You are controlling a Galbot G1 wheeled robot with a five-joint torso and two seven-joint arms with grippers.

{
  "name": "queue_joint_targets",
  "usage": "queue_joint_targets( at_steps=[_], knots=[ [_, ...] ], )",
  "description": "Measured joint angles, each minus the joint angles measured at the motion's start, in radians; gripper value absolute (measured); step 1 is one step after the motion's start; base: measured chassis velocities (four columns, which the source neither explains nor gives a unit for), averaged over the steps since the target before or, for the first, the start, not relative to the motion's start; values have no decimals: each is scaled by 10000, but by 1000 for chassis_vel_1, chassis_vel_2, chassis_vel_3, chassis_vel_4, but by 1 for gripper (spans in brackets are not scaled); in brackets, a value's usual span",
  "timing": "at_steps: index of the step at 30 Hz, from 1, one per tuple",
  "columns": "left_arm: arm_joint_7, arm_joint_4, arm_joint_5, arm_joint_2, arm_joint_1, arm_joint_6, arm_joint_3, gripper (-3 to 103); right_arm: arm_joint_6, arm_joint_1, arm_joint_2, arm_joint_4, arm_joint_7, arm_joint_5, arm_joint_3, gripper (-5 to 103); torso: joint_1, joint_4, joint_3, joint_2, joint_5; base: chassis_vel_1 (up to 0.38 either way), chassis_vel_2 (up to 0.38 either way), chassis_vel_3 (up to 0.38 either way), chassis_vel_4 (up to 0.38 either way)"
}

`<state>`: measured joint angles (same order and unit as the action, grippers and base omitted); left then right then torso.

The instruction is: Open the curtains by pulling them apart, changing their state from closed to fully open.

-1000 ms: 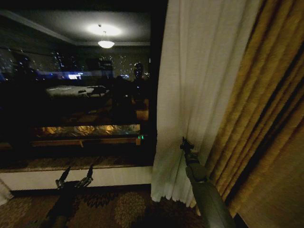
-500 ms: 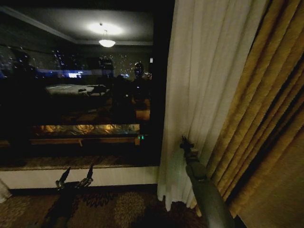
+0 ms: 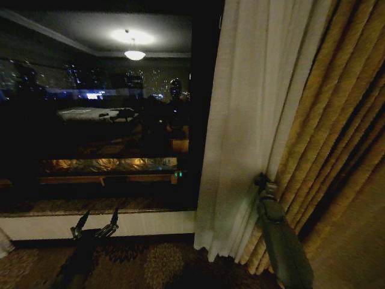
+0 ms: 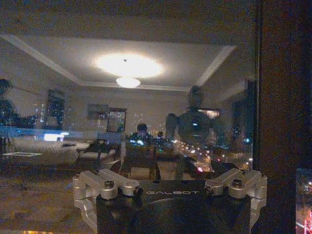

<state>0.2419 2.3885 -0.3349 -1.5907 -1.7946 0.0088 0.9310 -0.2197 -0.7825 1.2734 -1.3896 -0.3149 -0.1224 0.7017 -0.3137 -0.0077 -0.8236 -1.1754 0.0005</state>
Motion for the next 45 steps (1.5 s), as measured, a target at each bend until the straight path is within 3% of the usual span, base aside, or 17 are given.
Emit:
queue_joint_targets(
  at_steps=[5,9,12,13,16,21,29,31,34,36,45],
  knots=[
    [3,10,-123,6,-112,-118,97,100,1,67,33,261,-867,382,117,0,0,0,0,0,-1,0,0,0,0],
    [5,24,-201,18,-141,-151,133,100,-28,-282,110,-241,-527,427,-2,-3,-2,0,0,0,0,0,0,0,0],
    [10,55,-229,25,-118,-153,118,100,-247,-1083,226,-1560,693,427,-337,12,-2,0,0,0,-1,0,0,0,0],
    [10,55,-229,25,-118,-153,118,100,-247,-1083,226,-1560,693,427,-337,12,-2,0,0,0,-1,0,0,0,0],
    [11,71,-229,23,-80,-146,64,100,-473,-1949,349,-2768,1317,391,-719,28,-1,1,0,0,-2,0,0,0,0],
    [28,76,-194,23,-50,-129,-17,100,-677,-3435,593,-4255,2059,176,-1283,44,-1,-1,0,0,-1,0,0,0,0],
    [43,87,-181,25,-53,-123,0,100,-696,-4649,740,-5743,2111,107,-2380,71,-1,-1,1,-1,-3,0,0,0,0],
    [42,87,-181,31,-46,-117,11,100,-697,-4541,800,-5860,2108,108,-2763,83,-1,1,1,-1,-2,0,0,0,0],
    [41,81,-173,37,-44,-116,20,100,-695,-4172,867,-5788,2061,111,-3015,88,0,1,1,-1,-3,0,0,0,0],
    [40,73,-153,34,-51,-116,23,100,-695,-3720,924,-5604,1958,101,-3280,97,-1,2,0,0,-2,0,0,0,0],
    [38,-109,-59,42,-56,-114,33,100,-709,-2595,1080,-4982,1892,-178,-4139,100,-1,2,-1,0,-1,0,0,0,0]
  ],
)
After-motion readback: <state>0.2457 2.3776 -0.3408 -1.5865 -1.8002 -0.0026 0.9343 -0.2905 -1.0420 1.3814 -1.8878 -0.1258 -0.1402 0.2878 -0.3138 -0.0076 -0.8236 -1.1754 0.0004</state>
